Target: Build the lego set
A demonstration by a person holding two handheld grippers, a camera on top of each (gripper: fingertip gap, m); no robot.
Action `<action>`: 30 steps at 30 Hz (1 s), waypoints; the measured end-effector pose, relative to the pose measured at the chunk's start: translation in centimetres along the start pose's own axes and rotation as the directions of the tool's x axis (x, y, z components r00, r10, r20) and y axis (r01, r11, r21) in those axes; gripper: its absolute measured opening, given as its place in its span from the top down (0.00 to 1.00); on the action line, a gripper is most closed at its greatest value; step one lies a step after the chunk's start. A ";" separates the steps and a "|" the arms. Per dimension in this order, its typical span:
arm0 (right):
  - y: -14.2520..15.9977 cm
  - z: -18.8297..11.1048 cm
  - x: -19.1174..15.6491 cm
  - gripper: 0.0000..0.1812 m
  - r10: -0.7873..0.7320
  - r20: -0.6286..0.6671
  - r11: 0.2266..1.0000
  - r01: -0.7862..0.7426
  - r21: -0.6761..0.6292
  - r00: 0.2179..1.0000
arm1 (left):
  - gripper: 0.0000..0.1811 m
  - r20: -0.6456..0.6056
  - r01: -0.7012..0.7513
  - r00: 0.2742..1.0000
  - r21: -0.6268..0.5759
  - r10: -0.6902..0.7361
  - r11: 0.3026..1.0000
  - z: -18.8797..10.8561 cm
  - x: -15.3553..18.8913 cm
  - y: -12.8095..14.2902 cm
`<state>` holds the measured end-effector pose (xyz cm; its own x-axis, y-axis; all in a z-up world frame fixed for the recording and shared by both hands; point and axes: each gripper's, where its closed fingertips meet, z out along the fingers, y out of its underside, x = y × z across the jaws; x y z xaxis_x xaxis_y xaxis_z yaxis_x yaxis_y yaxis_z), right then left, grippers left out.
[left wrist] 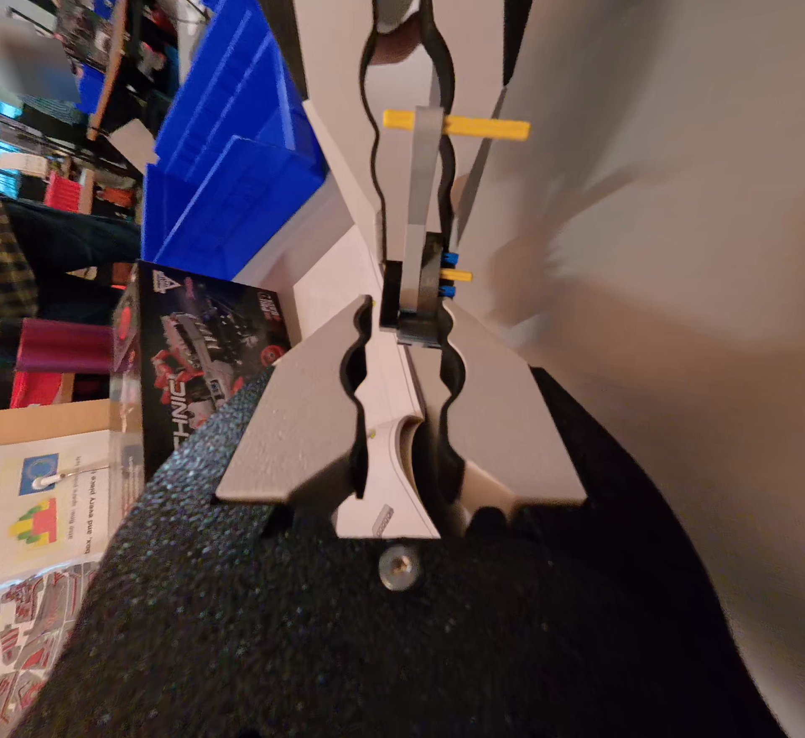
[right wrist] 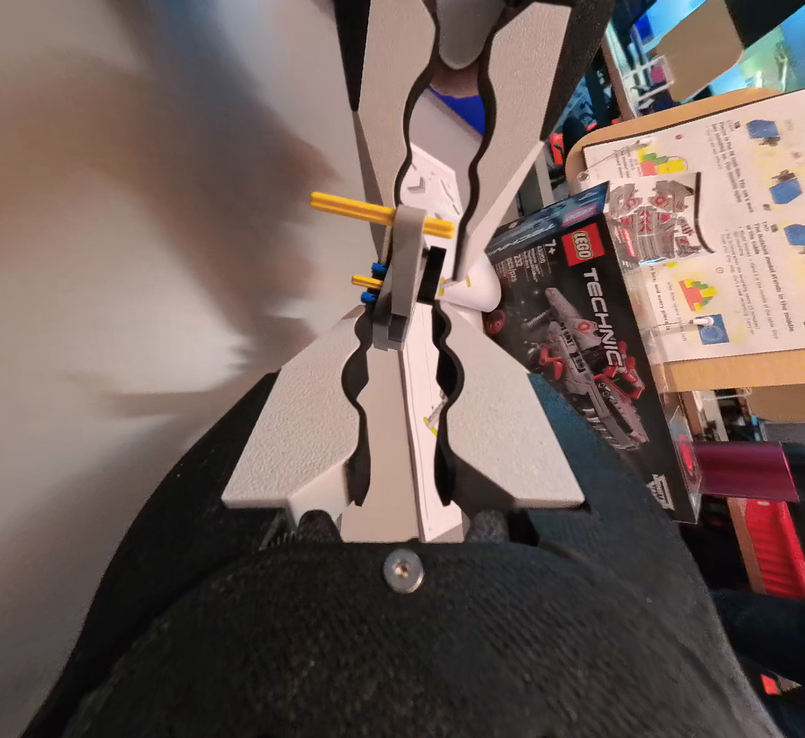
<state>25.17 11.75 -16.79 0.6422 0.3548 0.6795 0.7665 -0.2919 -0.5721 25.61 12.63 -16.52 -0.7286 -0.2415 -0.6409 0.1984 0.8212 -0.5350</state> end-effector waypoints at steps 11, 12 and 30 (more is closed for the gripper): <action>-2.6 -1.9 3.8 0.86 -0.336 -0.323 0.941 0.324 -0.093 0.885 | 0.84 0.283 -0.133 0.952 0.049 0.114 0.990 -3.1 -3.9 -2.1; -2.8 -2.0 3.9 0.87 -0.362 -0.336 0.932 0.345 -0.113 0.870 | 0.84 0.292 -0.139 0.949 0.050 0.118 0.989 -3.1 -4.0 -2.2; -2.5 -1.7 2.8 0.87 -0.176 -0.232 0.984 0.177 -0.016 0.957 | 0.87 0.189 -0.128 0.974 -0.011 0.128 0.992 -2.7 -2.7 -1.8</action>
<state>25.12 12.00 -12.70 0.4803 0.1849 0.8574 0.8683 -0.2383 -0.4351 25.43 13.19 -12.31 -0.5600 -0.2282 -0.7964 0.2826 0.8510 -0.4425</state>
